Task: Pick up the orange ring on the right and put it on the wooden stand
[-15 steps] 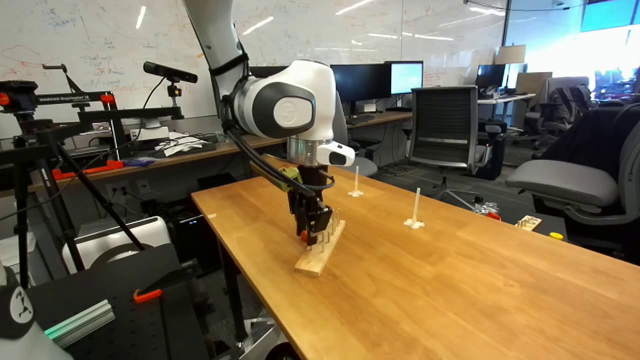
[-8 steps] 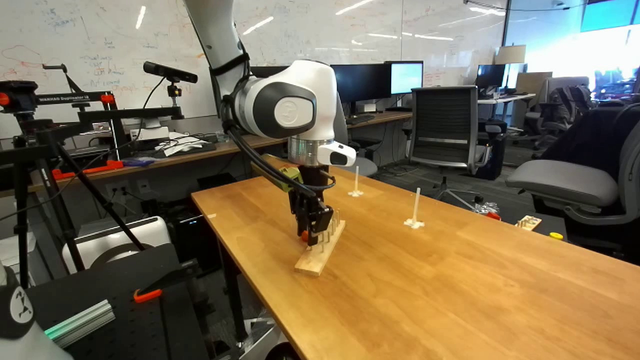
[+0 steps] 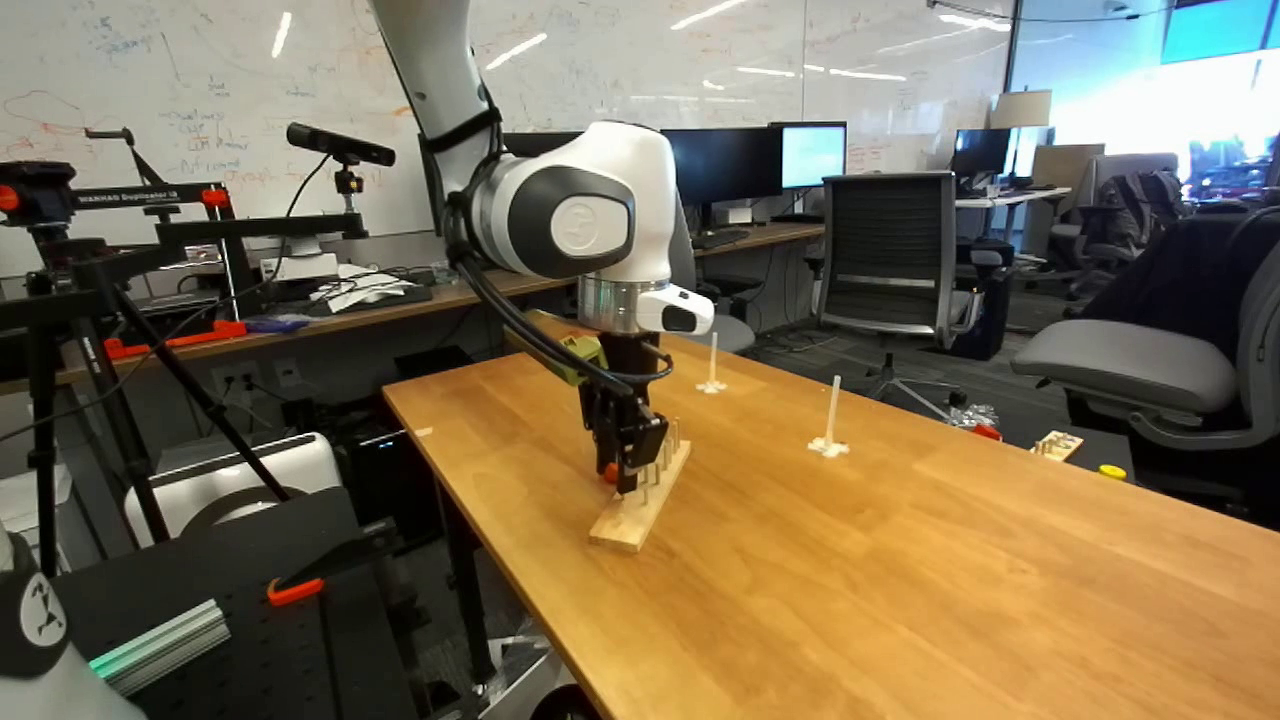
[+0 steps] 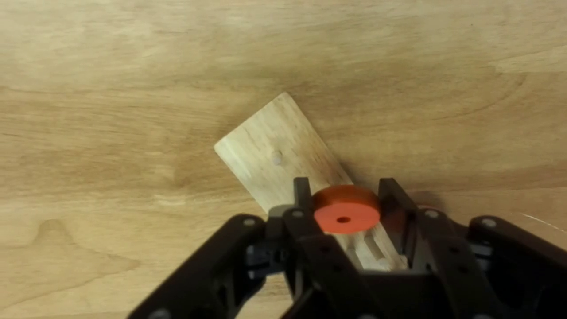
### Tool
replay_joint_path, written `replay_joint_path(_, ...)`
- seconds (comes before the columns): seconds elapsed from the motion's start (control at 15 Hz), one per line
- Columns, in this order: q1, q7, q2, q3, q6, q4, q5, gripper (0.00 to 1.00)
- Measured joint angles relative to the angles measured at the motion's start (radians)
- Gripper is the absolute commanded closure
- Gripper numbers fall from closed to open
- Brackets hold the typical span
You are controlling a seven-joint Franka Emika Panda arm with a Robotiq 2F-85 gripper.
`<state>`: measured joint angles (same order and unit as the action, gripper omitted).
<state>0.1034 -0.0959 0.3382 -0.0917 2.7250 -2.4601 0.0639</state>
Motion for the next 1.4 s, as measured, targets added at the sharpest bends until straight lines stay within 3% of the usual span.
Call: replay_joint_path(1.4, 0.002, -0.006, 0.031, 0.005, 0.0, 0.021, -0.002, 0.83)
